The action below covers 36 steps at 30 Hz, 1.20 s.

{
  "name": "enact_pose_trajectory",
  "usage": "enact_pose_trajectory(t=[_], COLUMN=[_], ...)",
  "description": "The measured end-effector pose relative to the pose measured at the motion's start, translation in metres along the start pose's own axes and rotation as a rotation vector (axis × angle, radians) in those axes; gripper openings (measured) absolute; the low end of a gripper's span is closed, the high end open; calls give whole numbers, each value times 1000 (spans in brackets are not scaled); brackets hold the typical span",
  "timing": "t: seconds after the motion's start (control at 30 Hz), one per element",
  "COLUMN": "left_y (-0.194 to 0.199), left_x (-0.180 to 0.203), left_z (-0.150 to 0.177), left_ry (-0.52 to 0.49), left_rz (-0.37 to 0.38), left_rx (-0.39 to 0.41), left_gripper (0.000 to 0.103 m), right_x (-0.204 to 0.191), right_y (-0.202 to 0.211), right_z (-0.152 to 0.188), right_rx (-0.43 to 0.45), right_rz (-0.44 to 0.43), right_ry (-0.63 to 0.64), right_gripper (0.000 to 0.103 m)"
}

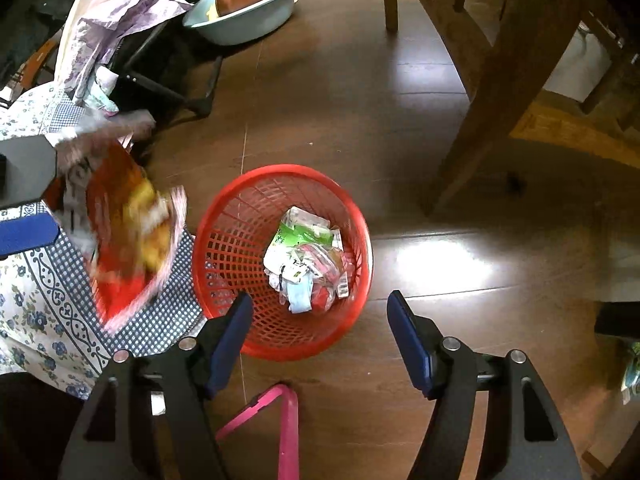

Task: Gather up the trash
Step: 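Carry both bags to the red wastebasket and open both tools, then move both open tools from the wastebasket back over the bed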

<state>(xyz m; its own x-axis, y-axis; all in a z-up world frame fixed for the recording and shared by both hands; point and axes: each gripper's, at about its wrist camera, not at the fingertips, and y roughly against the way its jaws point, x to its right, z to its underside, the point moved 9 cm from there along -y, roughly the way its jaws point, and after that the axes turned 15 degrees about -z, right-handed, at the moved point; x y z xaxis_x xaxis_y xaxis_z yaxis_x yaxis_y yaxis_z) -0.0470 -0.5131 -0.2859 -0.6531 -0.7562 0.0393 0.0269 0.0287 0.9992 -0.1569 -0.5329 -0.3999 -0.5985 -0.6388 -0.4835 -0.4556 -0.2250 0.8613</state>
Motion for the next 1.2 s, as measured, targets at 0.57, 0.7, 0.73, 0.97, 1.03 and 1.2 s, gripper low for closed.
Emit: enact_pose_trajectory(t=[0.57, 0.7, 0.73, 0.97, 1.03, 1.2], left_y=[15, 37, 43, 89, 108, 163], left_x=[-7, -14, -16, -48, -62, -110], left_z=[-6, -9, -9, -4, -3, 4], left_ry=[-24, 4, 17, 103, 128, 208], left_rz=[-75, -60, -50, -18, -3, 28], left_rx=[104, 175, 190, 282, 314, 390], left_gripper=[83, 83, 83, 83, 83, 83], right_x=[1, -7, -10, -51, -70, -119], right_y=[0, 13, 17, 60, 76, 106], right_z=[5, -4, -7, -33, -44, -65], right_rx=[-3, 22, 31, 108, 138, 201], right_rz=[-1, 0, 0, 19, 16, -2], right_ry=[-14, -3, 0, 69, 101, 172], right_gripper=[69, 69, 69, 73, 73, 77])
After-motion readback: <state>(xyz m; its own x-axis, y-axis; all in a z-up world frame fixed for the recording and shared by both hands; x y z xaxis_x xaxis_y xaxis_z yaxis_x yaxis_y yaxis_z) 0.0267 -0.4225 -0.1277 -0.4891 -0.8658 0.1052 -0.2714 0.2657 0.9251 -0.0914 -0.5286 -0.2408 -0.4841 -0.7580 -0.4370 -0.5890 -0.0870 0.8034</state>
